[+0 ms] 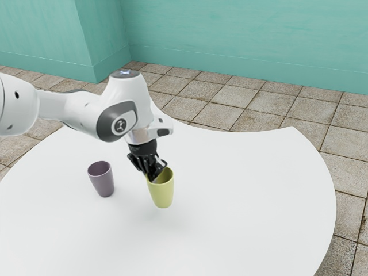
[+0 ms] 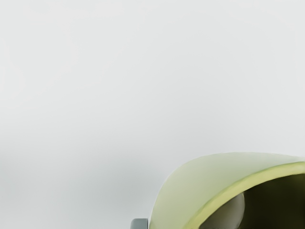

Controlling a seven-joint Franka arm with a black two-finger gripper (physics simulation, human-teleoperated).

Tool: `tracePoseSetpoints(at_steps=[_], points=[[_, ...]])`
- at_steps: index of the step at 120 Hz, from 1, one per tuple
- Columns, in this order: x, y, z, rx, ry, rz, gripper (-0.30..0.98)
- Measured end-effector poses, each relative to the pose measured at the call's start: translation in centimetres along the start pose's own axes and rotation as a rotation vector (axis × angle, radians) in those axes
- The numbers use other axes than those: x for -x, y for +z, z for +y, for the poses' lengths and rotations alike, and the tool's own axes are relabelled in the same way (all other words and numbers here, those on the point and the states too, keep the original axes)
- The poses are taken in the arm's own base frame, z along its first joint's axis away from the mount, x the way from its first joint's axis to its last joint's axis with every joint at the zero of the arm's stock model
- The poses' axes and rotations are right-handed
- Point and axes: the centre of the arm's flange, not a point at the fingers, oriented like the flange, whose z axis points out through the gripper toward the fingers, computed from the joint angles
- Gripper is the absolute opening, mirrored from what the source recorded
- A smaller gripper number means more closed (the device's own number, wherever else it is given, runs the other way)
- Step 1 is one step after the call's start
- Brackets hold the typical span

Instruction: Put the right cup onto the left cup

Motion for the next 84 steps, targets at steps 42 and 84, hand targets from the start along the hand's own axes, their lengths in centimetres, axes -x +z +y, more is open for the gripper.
tracePoseSetpoints(at_steps=[42,84], points=[[-1.6,-4.5,-7.0,-0.034,-0.09,-0.012,-0.1],[-1.0,-5.8,-14.7,-0.039,-0.14,-0.019,-0.1]])
